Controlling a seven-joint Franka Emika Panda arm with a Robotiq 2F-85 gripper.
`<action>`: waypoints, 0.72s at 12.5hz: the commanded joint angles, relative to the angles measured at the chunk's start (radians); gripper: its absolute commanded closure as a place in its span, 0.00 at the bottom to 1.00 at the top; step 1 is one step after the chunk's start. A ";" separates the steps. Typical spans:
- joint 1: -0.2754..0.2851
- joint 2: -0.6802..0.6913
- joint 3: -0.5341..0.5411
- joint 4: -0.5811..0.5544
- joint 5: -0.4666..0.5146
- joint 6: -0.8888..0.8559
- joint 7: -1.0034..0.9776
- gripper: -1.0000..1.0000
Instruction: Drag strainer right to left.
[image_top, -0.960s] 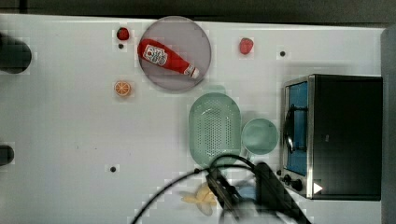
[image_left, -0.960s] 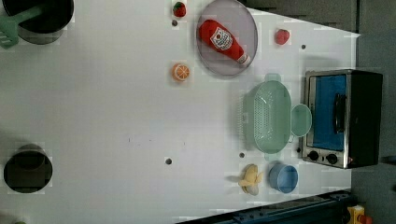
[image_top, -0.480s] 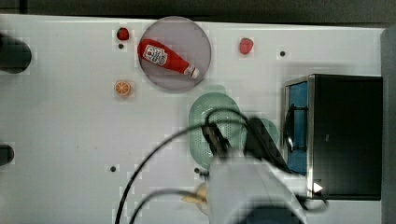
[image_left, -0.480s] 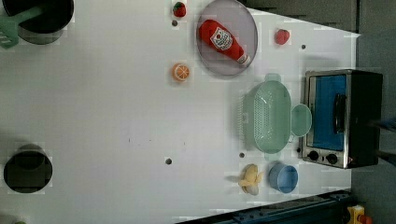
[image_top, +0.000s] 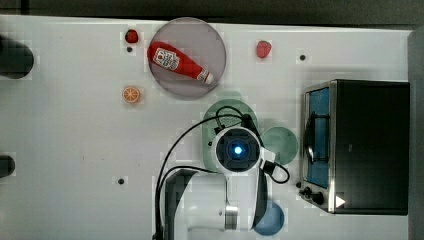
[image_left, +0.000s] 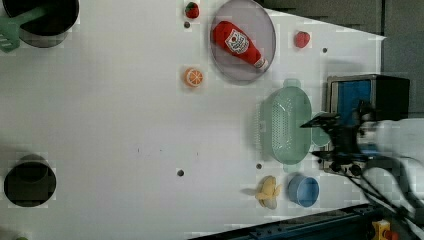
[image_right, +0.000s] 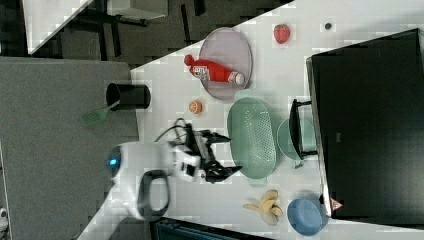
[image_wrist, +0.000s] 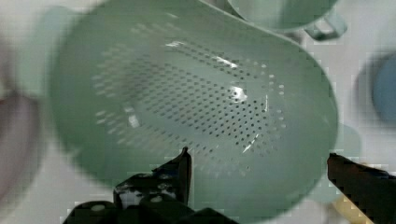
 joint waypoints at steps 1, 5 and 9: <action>0.013 0.072 -0.003 0.043 0.004 0.127 0.156 0.00; 0.016 0.259 0.023 0.045 0.004 0.310 0.355 0.00; 0.021 0.363 0.041 0.045 0.004 0.417 0.373 0.00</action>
